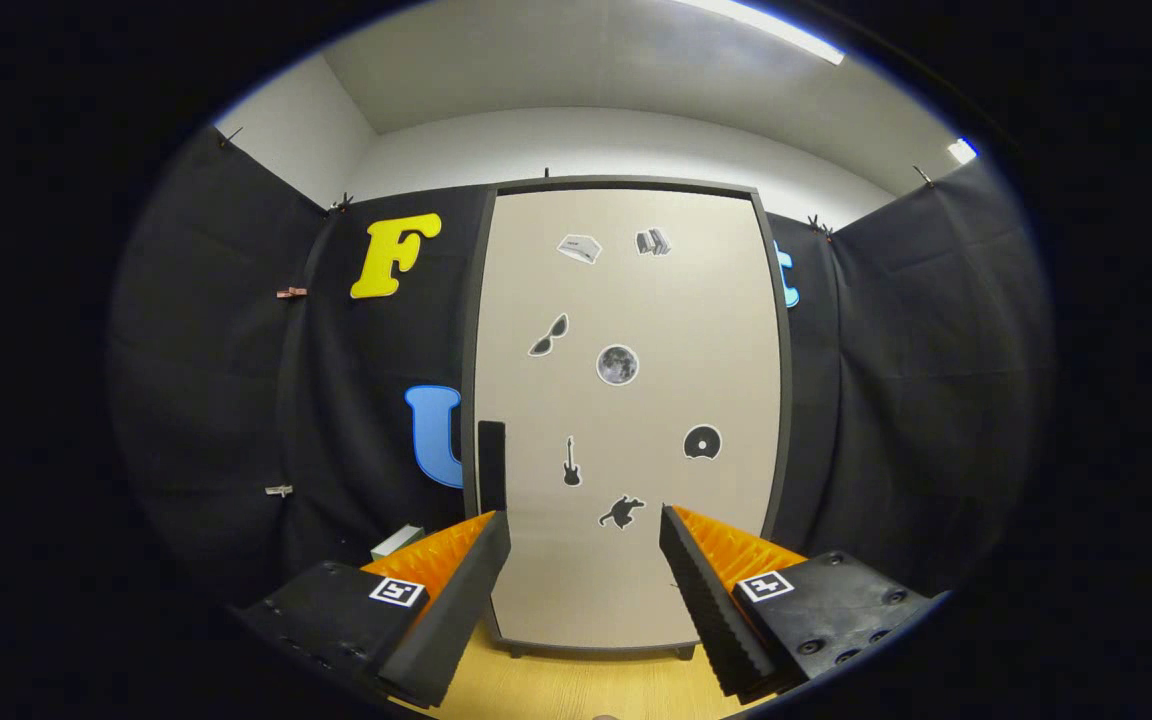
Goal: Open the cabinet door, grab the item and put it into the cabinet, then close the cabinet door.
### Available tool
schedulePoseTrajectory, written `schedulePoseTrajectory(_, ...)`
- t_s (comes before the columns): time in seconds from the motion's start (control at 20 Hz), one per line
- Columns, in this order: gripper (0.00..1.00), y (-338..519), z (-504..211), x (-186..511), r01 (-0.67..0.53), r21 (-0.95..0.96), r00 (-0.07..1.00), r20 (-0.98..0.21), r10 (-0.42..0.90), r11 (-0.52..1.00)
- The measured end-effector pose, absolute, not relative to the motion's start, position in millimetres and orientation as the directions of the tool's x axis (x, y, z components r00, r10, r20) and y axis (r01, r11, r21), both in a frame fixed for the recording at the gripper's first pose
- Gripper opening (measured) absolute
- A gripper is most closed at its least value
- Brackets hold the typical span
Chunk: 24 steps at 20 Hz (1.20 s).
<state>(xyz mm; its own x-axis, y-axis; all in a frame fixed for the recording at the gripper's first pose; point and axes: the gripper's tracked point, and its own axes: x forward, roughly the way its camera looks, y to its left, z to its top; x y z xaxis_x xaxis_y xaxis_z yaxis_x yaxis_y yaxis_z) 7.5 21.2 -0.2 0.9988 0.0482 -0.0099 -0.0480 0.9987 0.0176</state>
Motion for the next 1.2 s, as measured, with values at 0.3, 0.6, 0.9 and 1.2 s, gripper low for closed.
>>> schedulePoseTrajectory(0.3,0.97,42.0,-2.9,14.6,-0.080,0.024,0.997,-0.013,0.080,0.997)
schedulePoseTrajectory(0.6,0.97,79.9,-7.5,36.2,-0.128,-0.004,0.992,-0.007,0.128,0.992)
schedulePoseTrajectory(0.9,0.97,118.0,-16.7,70.7,-0.176,-0.020,0.984,-0.005,0.176,0.984)
schedulePoseTrajectory(1.2,0.97,127.1,-32.1,115.0,-0.113,-0.035,0.994,-0.007,0.113,0.993)
